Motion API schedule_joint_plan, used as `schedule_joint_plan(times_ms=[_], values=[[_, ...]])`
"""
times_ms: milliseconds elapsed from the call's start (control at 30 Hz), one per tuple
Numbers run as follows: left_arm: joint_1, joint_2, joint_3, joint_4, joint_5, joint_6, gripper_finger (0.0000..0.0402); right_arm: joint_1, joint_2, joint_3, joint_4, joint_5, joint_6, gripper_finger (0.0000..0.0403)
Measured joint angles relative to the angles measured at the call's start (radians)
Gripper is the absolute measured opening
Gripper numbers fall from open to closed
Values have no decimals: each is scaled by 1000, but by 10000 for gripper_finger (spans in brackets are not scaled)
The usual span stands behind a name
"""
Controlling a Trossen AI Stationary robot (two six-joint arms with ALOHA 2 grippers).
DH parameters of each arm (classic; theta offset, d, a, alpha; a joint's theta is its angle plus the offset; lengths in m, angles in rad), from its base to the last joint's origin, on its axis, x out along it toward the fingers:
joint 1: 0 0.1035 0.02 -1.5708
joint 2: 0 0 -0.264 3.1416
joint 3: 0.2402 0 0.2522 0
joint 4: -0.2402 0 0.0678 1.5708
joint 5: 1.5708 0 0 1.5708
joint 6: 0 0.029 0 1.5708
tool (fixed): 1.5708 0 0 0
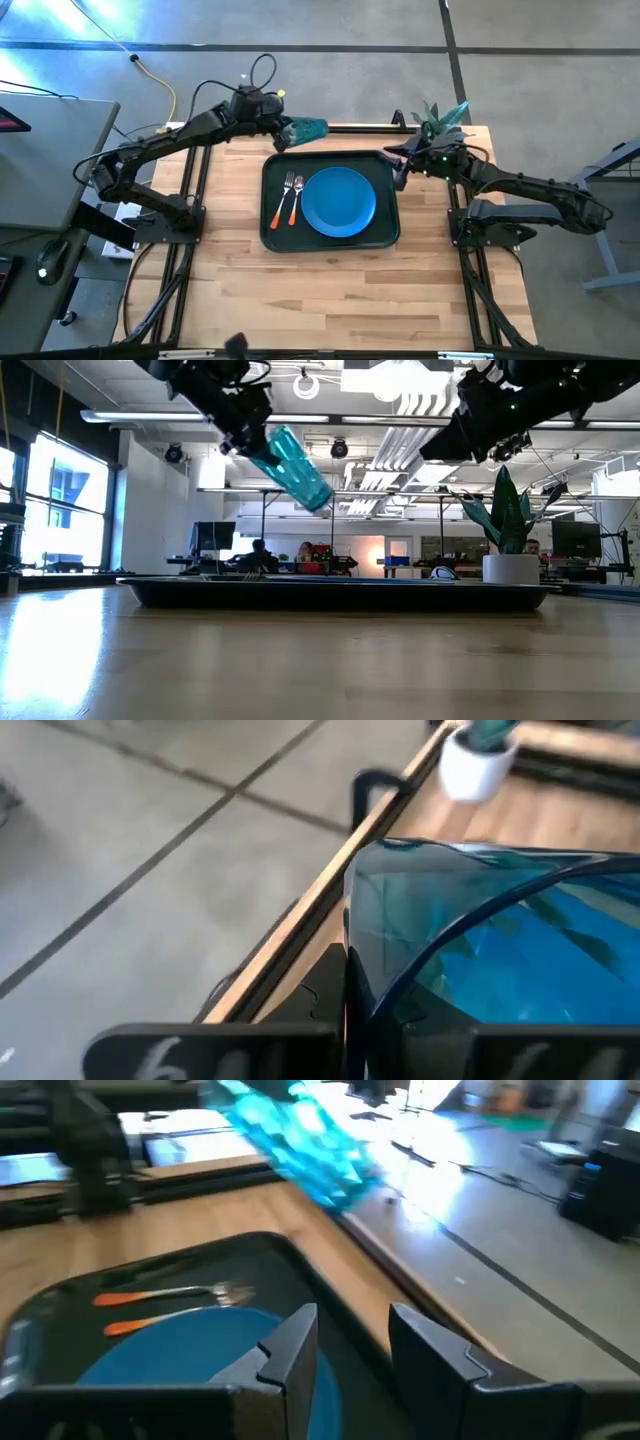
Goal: Pick and place plate/cup/fork/spoon on tray
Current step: Put the blue cup on the black tray
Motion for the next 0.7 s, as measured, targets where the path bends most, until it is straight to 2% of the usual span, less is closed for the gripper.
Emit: schedule_joint_plan(times_ms=[133,333,433,500,700], values=[[-57,70,-2,121,46,-21,3,21,29,-47,114,-104,-8,155],[-132,184,1,279,87,-22,3,28,66,-46,142,-52,-68,244],[-160,229,47,278,84,-31,3,28,78,-46,152,-50,-84,289],[-179,263,91,277,84,-53,3,30,87,-46,163,-20,-123,314],[-233,378,204,259,80,-82,7,70,156,8,158,173,-319,361]])
